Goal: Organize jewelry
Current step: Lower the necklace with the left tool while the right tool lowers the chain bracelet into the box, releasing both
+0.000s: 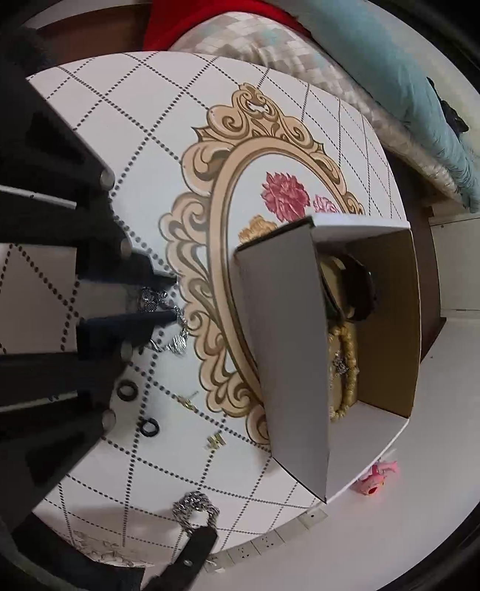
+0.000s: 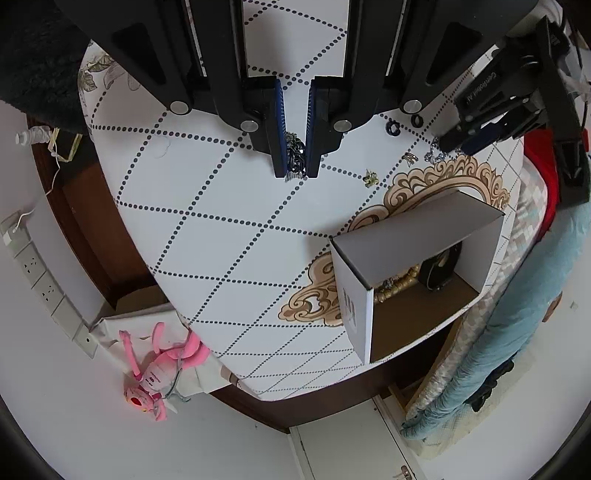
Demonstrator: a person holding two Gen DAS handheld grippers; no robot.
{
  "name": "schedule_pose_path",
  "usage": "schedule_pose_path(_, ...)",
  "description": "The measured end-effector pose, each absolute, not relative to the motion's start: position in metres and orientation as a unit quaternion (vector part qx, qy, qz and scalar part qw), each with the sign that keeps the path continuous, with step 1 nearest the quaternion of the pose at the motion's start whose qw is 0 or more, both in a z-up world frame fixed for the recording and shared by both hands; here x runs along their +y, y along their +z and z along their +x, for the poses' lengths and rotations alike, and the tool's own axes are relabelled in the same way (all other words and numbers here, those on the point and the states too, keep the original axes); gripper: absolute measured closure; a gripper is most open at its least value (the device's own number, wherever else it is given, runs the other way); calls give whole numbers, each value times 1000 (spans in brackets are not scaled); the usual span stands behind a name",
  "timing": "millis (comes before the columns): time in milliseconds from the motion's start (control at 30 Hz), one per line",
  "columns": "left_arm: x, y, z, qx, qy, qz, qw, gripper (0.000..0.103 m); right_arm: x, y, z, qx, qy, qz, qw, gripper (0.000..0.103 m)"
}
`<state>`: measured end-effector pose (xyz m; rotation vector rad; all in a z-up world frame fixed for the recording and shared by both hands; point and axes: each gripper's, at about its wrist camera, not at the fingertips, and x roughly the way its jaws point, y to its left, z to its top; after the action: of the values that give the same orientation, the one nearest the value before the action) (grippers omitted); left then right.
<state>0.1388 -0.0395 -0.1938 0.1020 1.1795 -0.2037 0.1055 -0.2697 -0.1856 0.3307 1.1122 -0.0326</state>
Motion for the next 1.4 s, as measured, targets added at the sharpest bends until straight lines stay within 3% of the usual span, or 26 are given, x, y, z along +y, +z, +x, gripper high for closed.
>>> schedule_pose_path(300, -14, -174, 129, 550, -106, -27, 828, 99, -266, -164, 103, 505, 8, 162, 848, 93)
schedule_pose_path(967, -5, -42, 174, 473, -181, -101, 856, 99, -240, -47, 156, 443, 137, 182, 867, 93)
schedule_pose_path(1133, -14, -49, 208, 490, -189, -109, 844, 99, -231, -47, 195, 463, 158, 180, 853, 93)
schedule_pose_path(1400, -21, -90, 246, 546, -175, -86, 815, 97, -221, -93, 234, 520, 158, 164, 823, 93)
